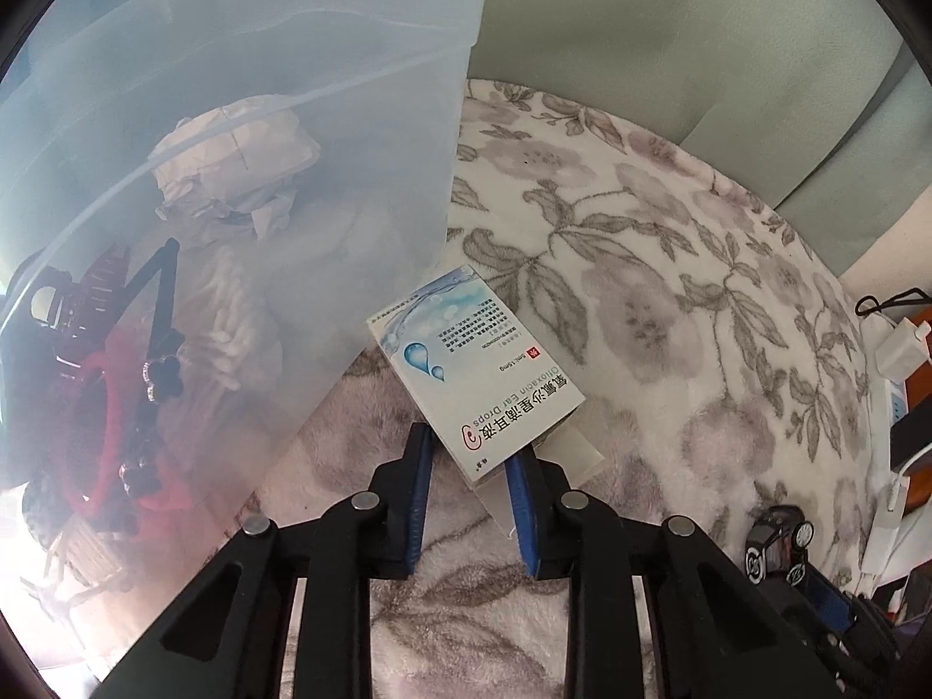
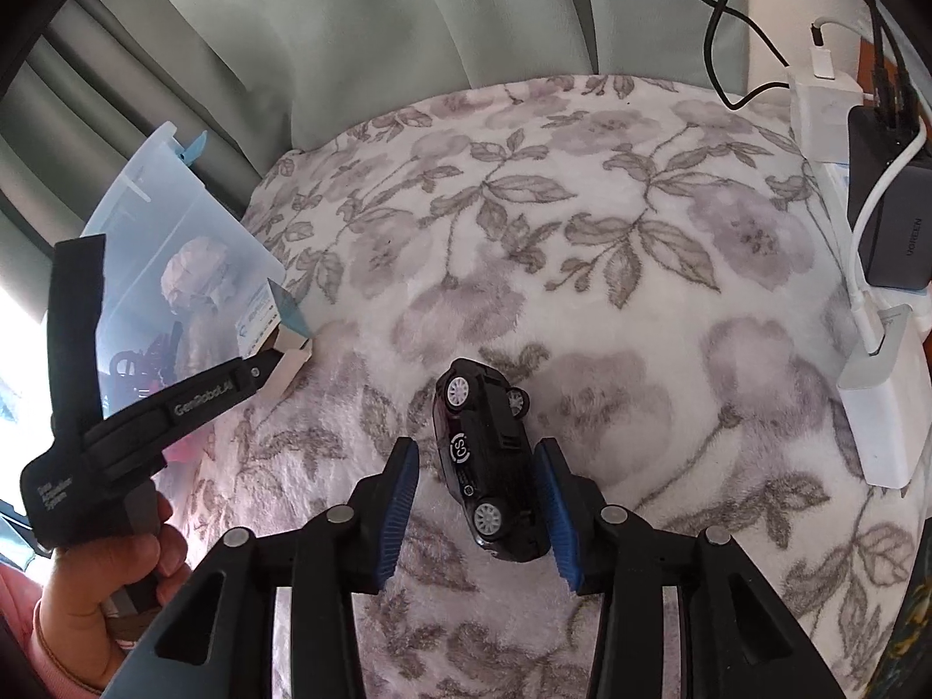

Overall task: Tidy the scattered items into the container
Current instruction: 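Close the left tool on the white ear-drop medicine box, then carry the medicine box and toy car over the clear bin with both tools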

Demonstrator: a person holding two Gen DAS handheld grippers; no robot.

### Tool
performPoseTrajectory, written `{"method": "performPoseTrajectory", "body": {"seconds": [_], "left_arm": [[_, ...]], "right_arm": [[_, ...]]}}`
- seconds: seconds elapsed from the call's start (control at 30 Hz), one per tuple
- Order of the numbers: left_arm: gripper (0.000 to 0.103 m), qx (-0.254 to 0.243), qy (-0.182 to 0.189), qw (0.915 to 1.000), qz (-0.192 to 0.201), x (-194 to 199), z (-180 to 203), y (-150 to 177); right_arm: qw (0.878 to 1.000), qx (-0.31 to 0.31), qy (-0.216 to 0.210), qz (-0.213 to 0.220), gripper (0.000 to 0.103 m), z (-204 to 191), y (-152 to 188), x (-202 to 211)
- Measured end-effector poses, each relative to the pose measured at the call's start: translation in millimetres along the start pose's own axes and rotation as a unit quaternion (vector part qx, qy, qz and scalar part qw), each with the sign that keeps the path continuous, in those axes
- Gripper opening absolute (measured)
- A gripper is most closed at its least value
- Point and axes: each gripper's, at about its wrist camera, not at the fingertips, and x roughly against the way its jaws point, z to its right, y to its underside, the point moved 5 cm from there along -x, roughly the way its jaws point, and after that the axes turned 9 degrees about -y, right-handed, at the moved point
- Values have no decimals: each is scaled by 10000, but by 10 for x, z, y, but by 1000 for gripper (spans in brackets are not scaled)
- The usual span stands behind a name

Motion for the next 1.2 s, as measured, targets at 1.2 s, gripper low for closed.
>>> {"method": "performPoseTrajectory", "body": {"seconds": [1.2], "left_arm": [[17, -1193, 1304, 9830, 506, 993, -125, 497]], "right_arm": [[9918, -1154, -249, 483, 34, -68, 520, 490]]}}
